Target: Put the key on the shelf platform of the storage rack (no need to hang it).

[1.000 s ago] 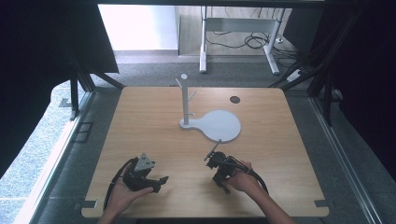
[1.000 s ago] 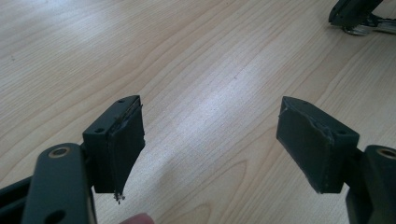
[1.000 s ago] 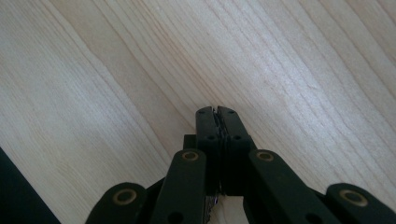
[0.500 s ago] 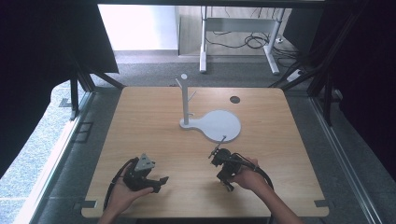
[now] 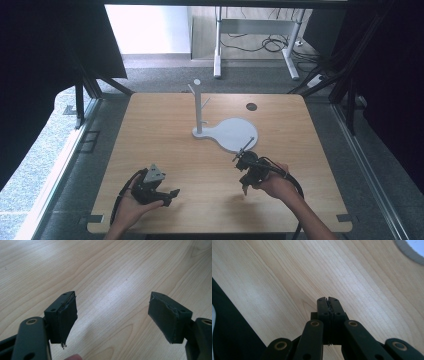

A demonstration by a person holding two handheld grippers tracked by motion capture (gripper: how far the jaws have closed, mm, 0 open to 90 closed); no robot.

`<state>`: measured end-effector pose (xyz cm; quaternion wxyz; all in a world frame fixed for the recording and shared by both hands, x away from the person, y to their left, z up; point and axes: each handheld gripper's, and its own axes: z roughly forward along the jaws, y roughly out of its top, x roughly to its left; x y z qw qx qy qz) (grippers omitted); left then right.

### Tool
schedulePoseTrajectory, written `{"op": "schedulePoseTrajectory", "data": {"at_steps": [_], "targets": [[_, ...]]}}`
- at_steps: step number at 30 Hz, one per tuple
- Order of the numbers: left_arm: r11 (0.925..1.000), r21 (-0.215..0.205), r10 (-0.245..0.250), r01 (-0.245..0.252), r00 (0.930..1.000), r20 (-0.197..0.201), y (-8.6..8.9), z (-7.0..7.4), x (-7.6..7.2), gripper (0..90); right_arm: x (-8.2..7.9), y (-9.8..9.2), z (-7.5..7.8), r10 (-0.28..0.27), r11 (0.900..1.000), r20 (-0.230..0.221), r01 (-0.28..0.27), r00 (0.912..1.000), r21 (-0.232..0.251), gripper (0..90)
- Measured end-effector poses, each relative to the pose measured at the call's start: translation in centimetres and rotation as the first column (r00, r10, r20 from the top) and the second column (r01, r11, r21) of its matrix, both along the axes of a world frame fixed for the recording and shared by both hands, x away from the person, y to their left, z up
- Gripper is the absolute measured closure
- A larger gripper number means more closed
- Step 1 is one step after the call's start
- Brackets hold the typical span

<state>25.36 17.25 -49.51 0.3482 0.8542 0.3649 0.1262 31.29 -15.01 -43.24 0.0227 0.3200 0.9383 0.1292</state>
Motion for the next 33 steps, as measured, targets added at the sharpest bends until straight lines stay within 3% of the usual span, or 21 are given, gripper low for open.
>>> {"op": "schedulePoseTrajectory", "data": {"at_steps": [11,33], "targets": [[1.0,-0.007,0.005,-0.005,1.0,0.005,0.1,0.2,-0.1,23.4,0.4,-0.4,0.7,0.008,1.0,0.013,-0.008,0.9999,0.01,89.6],[1.0,0.002,-0.002,0.002,1.0,0.005,0.0,0.1,0.0,23.5,2.7,-1.3,2.6,-0.043,0.998,0.052,0.041,0.9977,0.04,89.6]]}}
